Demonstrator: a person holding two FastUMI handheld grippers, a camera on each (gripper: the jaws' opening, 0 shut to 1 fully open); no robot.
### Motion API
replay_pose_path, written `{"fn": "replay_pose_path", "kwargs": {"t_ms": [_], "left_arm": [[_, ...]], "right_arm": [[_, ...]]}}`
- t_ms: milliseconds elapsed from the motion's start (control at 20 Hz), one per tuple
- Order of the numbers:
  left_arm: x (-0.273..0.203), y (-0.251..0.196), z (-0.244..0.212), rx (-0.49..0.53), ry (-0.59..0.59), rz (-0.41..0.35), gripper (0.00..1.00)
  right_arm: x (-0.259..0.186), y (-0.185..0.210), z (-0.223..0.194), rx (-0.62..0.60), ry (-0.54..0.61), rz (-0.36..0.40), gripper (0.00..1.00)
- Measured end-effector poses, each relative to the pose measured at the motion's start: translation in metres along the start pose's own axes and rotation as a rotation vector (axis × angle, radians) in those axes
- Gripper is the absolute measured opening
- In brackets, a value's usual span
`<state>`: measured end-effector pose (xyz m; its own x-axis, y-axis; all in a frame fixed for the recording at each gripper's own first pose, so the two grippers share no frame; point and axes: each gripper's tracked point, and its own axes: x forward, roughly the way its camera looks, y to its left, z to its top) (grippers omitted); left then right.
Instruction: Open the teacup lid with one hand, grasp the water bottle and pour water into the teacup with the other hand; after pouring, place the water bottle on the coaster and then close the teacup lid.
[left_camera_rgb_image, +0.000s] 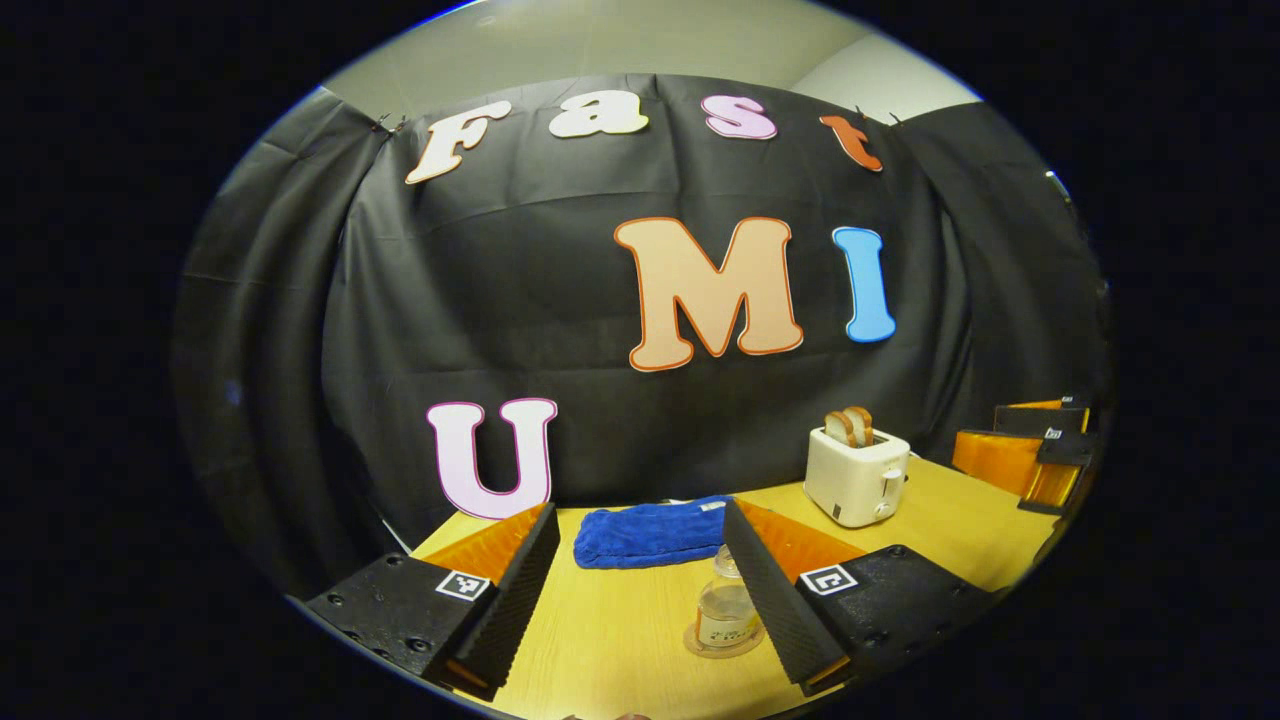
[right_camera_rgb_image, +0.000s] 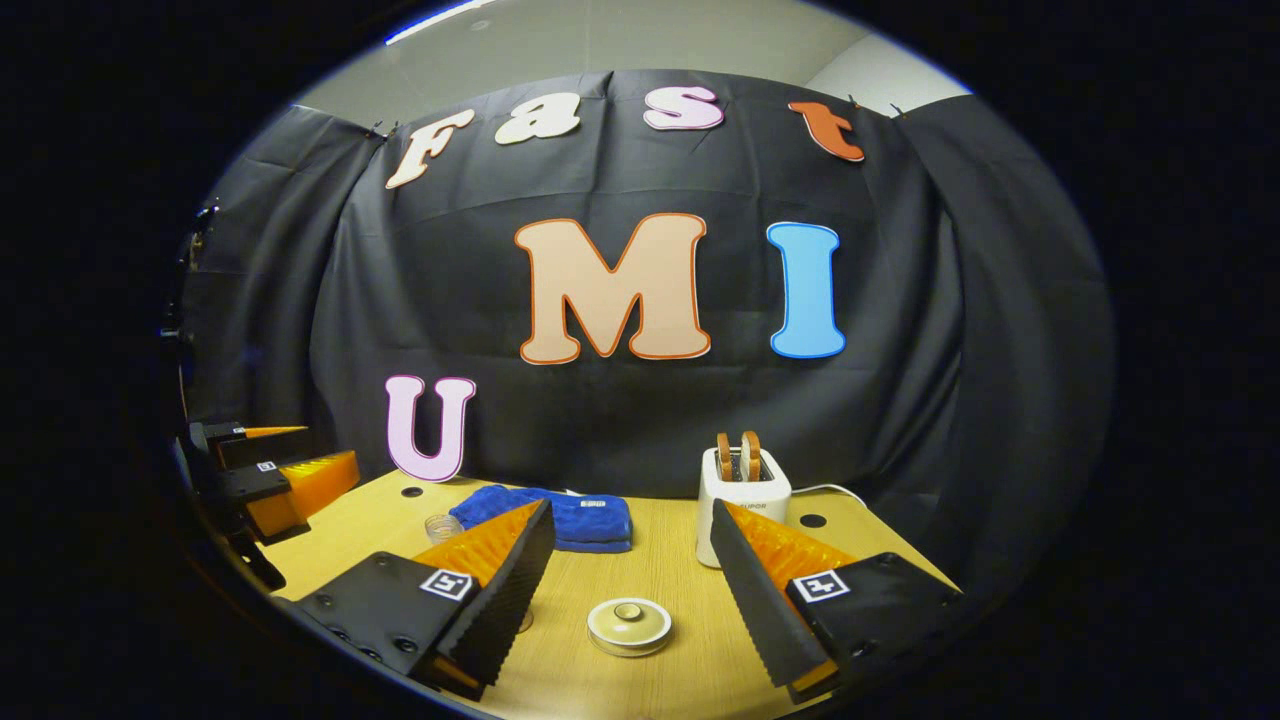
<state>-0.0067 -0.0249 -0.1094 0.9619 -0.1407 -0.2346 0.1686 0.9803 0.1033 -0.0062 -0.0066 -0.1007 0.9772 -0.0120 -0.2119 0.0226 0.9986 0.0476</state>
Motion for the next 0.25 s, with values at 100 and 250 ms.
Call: {"fn": "replay_pose_path", "kwargs": {"t_ms": [100,250], "left_arm": [[-0.0011,0.0036,0.0015,0.004,0.002,-0.002,0.99],[-0.0006,0.0089,0.0042,0.002,0.002,0.000,0.96]], "right_arm": [[0.0026,-0.0003,0.0062,0.003,-0.013,-0.003,0.94],[0.0063,-0.0007,0.0130,-0.036,-0.035,0.000,0.99]]}}
